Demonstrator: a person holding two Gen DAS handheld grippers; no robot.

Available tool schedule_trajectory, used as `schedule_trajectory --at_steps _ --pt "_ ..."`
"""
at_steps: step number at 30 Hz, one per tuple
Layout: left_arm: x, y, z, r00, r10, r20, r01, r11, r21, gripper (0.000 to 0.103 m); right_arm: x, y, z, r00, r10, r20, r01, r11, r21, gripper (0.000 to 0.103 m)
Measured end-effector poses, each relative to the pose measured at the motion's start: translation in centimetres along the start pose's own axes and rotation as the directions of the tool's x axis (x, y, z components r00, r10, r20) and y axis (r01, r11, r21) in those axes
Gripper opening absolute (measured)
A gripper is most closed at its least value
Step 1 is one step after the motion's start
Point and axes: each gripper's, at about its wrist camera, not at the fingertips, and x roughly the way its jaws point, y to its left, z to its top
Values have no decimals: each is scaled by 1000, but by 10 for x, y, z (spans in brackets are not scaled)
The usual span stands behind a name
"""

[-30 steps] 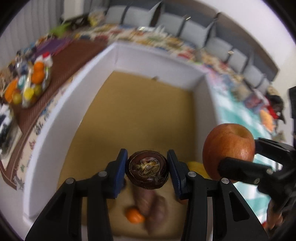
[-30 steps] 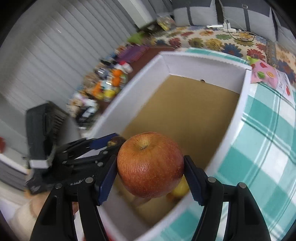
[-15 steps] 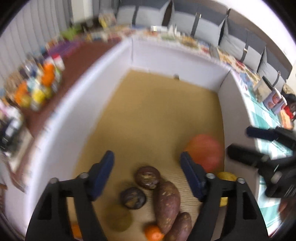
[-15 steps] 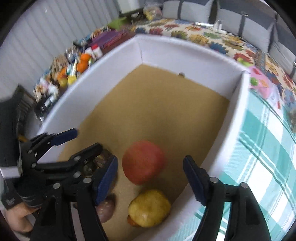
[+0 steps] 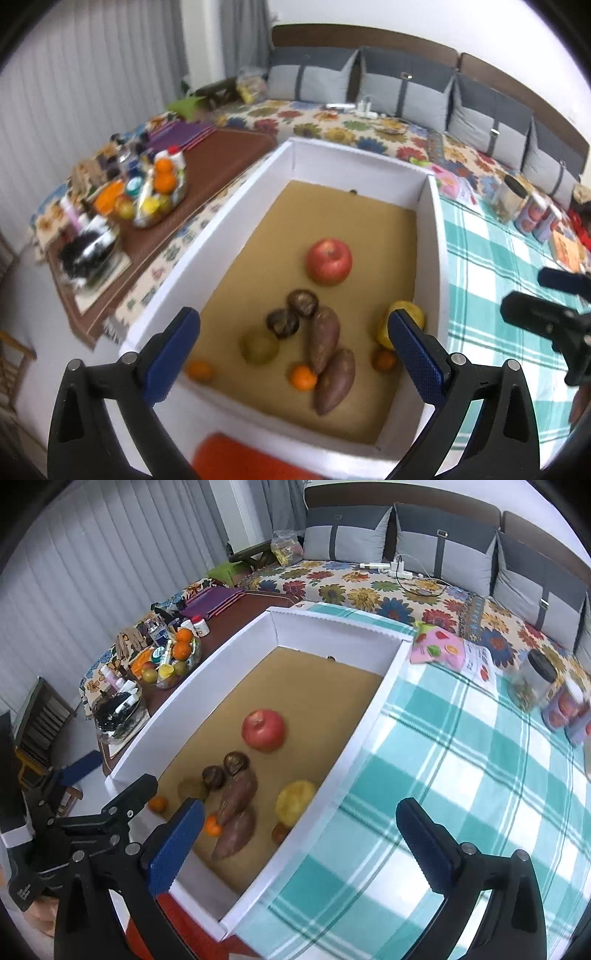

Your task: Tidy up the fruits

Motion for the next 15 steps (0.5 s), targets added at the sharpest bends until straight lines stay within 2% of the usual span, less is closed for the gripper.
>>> schedule_trajectory --at_steps 5,15 --pt "-6 6 -5 999 13 -50 -13 1000 -5 102 0 22 -14 1000 -24 -8 23 999 -39 103" --pt "-9 15 -10 998 39 -53 -40 999 -12 102 5 59 -23 994 -105 11 105 984 -143 103"
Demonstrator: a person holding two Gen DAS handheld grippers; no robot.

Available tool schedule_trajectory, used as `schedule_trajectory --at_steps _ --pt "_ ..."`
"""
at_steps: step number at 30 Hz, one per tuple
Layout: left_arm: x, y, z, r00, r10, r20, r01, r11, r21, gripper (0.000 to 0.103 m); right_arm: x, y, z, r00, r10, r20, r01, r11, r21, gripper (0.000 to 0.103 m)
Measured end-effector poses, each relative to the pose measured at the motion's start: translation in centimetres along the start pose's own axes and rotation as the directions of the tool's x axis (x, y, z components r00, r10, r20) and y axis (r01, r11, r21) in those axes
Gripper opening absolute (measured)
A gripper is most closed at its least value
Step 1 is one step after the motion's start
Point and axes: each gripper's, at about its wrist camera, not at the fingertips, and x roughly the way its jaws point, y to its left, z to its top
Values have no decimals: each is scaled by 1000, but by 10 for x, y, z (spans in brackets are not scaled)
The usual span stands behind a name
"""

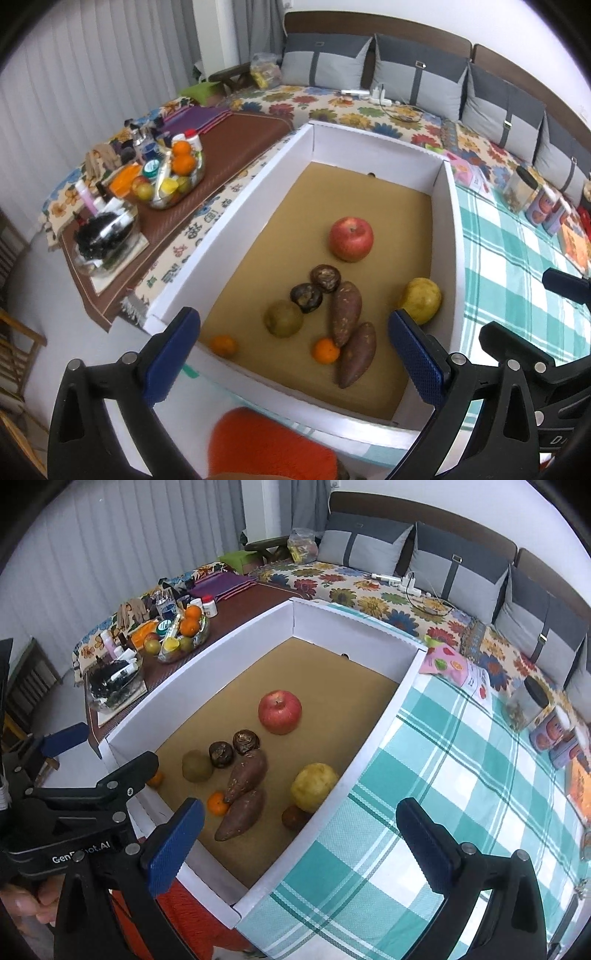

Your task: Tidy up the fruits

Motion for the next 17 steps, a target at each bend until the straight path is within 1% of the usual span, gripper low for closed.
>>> schedule_trajectory --at_steps 8,13,15,17 --pt "2 9 0 1000 28 8 -28 1000 -9 102 5 9 2 1000 -2 -2 2 1000 -15 103" --pt "4 11 -2 1000 7 -1 -7 1000 -17 102 5 11 3 1000 -2 2 2 1000 -13 103" --pt "3 13 -3 1000 0 11 0 1000 -26 102 5 12 4 1000 -2 4 2 1000 -14 103" --pt "0 14 -3 999 20 27 -19 1000 -24 102 5 13 5 1000 0 6 1 1000 -13 103"
